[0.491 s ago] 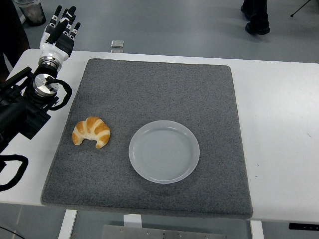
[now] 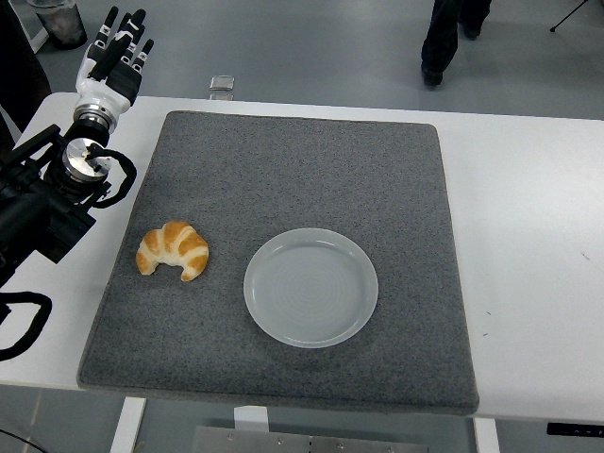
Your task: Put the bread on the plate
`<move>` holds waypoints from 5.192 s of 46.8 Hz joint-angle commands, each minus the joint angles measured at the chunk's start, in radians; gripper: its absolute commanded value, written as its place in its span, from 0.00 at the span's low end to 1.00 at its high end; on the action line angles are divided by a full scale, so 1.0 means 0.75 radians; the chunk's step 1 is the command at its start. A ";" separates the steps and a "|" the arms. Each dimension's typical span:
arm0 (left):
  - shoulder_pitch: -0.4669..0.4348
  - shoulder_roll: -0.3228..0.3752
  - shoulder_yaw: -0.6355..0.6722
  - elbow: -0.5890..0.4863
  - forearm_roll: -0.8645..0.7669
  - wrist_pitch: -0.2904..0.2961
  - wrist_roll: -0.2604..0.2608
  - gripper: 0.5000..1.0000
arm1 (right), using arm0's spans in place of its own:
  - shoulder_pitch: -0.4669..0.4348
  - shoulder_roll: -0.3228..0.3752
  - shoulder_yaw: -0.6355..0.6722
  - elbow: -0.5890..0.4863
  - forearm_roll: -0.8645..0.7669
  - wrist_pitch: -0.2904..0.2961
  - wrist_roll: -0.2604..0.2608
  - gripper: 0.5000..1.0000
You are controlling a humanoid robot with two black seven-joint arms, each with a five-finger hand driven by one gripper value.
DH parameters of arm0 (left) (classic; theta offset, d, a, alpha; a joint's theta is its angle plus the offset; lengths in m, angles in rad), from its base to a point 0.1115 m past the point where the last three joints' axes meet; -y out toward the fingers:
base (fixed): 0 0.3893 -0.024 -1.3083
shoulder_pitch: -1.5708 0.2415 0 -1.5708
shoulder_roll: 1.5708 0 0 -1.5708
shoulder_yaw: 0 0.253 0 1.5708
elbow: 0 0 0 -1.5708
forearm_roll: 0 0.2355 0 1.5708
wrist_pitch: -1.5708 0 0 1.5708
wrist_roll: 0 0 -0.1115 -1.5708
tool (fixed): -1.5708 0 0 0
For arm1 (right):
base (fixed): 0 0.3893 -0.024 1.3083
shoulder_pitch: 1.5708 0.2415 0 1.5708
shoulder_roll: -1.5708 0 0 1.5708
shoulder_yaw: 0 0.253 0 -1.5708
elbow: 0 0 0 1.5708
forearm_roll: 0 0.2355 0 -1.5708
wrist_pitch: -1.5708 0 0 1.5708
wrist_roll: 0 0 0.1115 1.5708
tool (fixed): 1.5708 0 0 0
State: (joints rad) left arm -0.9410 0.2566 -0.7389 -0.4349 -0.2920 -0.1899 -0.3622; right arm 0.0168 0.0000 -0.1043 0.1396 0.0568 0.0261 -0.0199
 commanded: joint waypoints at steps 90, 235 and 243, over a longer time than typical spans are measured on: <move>-0.576 0.971 1.359 -1.187 1.463 -0.205 0.053 1.00 | -0.002 0.000 0.000 0.000 0.000 0.000 0.000 0.90; -0.433 0.803 1.353 -1.140 1.999 0.067 0.060 0.28 | 0.000 0.000 0.000 0.000 0.000 0.000 0.000 0.90; -0.437 0.793 1.351 -1.120 1.999 0.083 0.060 0.00 | 0.000 0.000 0.000 0.000 0.000 0.000 0.000 0.90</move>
State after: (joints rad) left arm -1.2682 0.8569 0.2734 -1.2822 1.2073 -0.1372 -0.3171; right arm 0.0162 0.0000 -0.1043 0.1396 0.0567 0.0261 -0.0201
